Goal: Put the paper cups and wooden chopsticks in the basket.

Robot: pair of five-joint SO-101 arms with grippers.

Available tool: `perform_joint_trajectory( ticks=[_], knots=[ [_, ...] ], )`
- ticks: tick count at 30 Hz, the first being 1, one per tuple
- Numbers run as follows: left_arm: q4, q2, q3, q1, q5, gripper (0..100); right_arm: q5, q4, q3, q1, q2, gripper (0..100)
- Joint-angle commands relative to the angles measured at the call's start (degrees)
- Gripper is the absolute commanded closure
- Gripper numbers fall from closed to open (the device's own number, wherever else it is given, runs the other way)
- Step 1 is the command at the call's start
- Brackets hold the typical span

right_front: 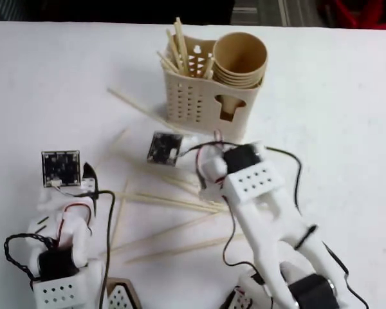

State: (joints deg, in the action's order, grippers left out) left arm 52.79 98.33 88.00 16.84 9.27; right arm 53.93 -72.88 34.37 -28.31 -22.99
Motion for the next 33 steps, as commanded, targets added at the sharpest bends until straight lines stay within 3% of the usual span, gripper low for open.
perform_joint_trajectory(
  ticks=[1,4,13,16,18,24,33],
  knots=[
    [-1.7,0.7,-0.4,0.4,0.7,87,-2.6,1.6,2.2,-4.4,4.8,73.9],
    [-1.7,0.7,-0.4,0.4,0.7,87,-4.5,5.4,3.8,-6.8,9.1,67.0],
    [-1.7,0.7,-0.4,0.4,0.7,87,-6.2,17.3,3.8,-9.3,23.9,66.7],
    [-1.6,0.7,-0.4,0.4,0.7,87,-6.1,16.7,2.4,-9.3,25.8,67.1],
    [-1.6,0.7,-0.4,0.4,0.7,87,-5.7,16.3,2.0,-9.5,26.3,71.5],
    [-1.6,0.7,-0.4,0.4,0.7,87,-5.7,14.5,-0.8,-9.5,28.7,97.1],
    [-1.6,0.7,-0.4,0.4,0.7,87,-5.7,13.5,-2.7,-9.2,29.0,98.0]
  ],
)
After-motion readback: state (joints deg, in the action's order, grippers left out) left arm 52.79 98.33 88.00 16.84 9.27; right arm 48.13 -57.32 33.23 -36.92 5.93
